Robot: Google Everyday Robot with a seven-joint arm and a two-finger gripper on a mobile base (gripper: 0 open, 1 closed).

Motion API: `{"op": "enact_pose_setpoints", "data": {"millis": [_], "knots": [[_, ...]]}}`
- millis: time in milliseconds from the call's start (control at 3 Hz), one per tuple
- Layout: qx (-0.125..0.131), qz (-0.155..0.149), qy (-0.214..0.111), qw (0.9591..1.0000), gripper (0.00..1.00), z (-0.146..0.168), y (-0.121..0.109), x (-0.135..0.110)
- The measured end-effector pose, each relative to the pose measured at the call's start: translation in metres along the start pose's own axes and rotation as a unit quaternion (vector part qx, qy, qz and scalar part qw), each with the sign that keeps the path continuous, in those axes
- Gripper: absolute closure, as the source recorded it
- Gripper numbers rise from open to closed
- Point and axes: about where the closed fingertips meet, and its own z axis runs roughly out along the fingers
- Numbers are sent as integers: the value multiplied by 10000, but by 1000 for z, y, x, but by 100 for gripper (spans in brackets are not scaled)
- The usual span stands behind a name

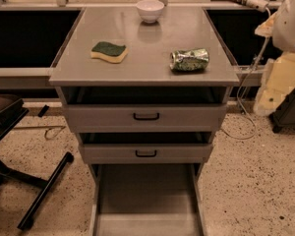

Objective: Place green can into bottom drawer

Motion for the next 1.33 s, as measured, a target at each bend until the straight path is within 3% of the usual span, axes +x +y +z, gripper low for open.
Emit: {"op": "enact_pose_setpoints", "data": {"millis": [667,1333], "knots": [[585,-105,89,9982,0,21,-119,-9],[633,-213,37,9978,0,28,-123,-15]]}}
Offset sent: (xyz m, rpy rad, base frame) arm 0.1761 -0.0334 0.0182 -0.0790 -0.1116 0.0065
